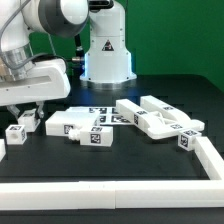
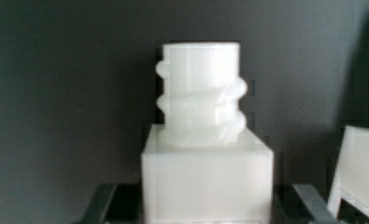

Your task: Assemble chair

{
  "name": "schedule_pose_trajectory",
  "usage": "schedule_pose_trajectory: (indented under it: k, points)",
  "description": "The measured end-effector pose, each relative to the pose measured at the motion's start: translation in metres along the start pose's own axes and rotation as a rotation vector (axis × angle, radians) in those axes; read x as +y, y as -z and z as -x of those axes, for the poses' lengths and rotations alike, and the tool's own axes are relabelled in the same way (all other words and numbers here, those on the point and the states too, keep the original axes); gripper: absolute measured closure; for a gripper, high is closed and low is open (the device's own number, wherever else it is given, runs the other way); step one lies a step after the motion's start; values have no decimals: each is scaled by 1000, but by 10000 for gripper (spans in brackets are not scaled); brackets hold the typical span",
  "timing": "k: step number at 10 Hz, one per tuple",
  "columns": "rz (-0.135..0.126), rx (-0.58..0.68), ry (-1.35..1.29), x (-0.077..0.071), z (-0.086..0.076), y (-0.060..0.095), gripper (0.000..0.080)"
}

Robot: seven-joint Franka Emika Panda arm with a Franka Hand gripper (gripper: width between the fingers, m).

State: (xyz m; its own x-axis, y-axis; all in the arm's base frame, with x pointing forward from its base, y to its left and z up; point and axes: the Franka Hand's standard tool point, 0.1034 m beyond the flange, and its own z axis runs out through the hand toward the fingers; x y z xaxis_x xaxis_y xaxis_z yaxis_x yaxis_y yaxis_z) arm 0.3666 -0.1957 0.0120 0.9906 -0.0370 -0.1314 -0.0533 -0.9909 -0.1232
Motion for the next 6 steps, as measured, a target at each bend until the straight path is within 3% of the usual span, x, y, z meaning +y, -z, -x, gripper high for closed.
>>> schedule_pose_trajectory:
  k: [1, 2, 3, 4, 6]
  points:
    - [0, 0, 0, 0, 0, 0, 431]
    - [0, 0, 0, 0, 0, 0, 295]
    - [-15, -8, -2, -2, 1, 4, 295]
    - [-38, -14, -22, -10, 2, 12, 181]
    - [-45, 2, -89, -38, 3, 29, 159]
